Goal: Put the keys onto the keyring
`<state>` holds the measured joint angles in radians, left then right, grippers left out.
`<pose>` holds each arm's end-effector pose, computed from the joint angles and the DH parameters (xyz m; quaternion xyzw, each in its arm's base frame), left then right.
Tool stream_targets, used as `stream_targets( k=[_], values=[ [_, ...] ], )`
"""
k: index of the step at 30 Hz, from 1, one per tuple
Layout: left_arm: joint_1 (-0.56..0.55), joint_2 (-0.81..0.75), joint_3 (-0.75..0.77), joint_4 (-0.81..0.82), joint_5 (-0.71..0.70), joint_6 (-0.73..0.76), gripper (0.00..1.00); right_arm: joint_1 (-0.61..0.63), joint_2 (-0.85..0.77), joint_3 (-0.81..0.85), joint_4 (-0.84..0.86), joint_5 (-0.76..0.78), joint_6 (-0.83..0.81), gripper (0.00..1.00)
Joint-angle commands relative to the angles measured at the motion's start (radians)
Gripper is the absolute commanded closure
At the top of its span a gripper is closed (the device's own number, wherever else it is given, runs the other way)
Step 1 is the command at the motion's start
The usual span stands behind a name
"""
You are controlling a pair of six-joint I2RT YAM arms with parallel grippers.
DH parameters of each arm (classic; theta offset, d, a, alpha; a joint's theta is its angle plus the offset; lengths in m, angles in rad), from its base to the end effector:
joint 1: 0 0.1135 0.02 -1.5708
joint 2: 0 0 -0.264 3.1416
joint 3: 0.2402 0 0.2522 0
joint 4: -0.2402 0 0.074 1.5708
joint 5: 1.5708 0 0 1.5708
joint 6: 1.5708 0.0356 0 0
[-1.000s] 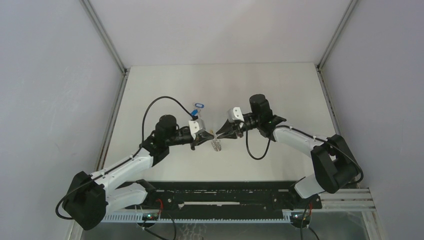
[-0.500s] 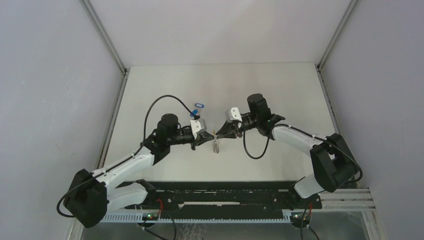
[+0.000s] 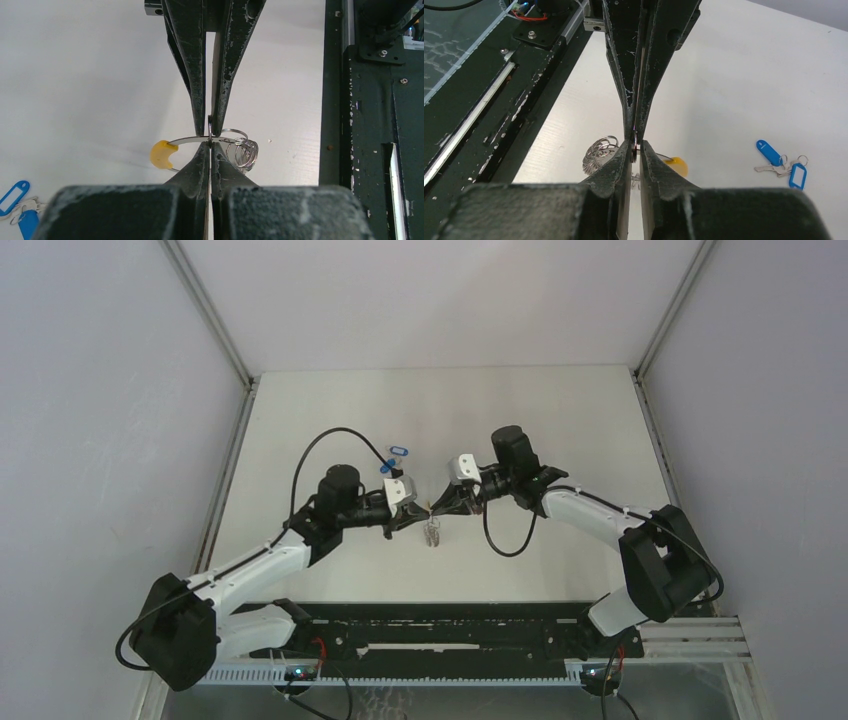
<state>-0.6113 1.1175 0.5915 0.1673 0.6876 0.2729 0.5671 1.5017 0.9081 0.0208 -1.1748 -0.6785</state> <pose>0.1847 -0.1571 0.2441 0.5046 0.6173 -0.3634 0.4820 0.2456 0.1954 0.2420 -0.6417 0.4390 0.4637 0.4248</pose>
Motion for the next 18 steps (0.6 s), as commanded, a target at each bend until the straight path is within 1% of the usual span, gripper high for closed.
stream_targets(
  k=[1,6,8,11,16,18],
  values=[
    [-0.008,-0.001,0.064,0.021,0.018,0.019,1.00,0.010,0.005,0.040,-0.023,0.007,-0.034,0.91],
    [-0.008,-0.008,0.064,0.016,0.013,0.019,1.00,0.012,0.007,0.045,-0.058,0.023,-0.056,0.97],
    [-0.008,-0.012,0.062,0.015,0.005,0.019,0.99,0.011,0.002,0.045,-0.076,0.030,-0.074,1.00],
    [-0.008,-0.024,0.060,0.004,-0.015,0.024,0.88,0.008,-0.014,0.045,-0.110,0.033,-0.098,1.00],
    [0.001,-0.048,0.053,-0.027,-0.074,0.037,0.66,-0.006,-0.074,0.044,-0.195,0.068,-0.154,1.00],
    [0.015,-0.061,0.035,0.002,-0.108,0.016,0.61,-0.017,-0.096,0.044,-0.226,0.101,-0.165,1.00]
  ],
)
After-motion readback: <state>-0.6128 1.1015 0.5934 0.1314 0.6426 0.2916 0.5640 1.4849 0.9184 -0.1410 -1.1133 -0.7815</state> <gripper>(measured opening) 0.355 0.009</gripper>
